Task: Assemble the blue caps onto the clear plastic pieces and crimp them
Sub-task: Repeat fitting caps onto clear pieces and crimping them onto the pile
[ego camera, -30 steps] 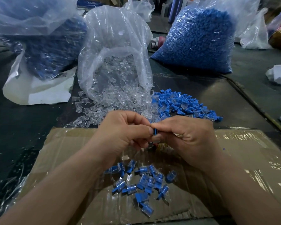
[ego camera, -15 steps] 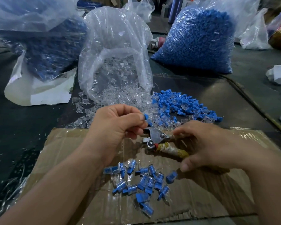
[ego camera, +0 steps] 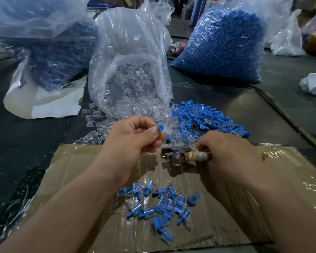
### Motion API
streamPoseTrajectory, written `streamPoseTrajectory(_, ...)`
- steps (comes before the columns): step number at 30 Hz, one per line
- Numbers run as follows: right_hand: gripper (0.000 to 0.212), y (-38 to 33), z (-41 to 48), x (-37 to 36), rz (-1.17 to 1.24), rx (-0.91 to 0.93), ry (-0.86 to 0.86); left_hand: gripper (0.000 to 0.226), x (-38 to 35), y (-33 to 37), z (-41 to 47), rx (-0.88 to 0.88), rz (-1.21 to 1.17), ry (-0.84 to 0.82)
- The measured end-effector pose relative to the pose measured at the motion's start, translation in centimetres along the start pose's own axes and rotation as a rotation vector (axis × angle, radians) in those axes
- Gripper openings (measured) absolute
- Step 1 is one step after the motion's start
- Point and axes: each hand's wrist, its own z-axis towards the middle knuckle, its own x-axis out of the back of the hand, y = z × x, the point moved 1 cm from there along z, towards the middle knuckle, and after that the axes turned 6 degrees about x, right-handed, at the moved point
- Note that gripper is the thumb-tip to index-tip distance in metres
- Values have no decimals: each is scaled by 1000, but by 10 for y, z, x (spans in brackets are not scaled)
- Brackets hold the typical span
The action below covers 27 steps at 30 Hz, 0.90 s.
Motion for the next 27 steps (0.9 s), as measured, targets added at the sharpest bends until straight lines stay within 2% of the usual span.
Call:
streamPoseTrajectory(5, 20, 11, -2, -3, 91, -33, 86, 10, -1, 2, -1, -49, 2, 22)
streamPoseTrajectory(9, 14, 17, -6, 2, 245, -72, 278, 14, -4, 2, -3, -130, 74, 55)
streamPoseTrajectory(12, 11, 11, -7, 2, 398, -61, 346, 13, -6, 2, -5, -195, 134, 63)
streamPoseTrajectory(21, 19, -2, -6, -4, 459, 20, 285, 18, -13, 4, -9, -307, 240, 90)
streamPoseTrajectory(27, 16, -6, -6, -4, 467, 31, 250, 22, -12, 3, -8, -339, 265, 108)
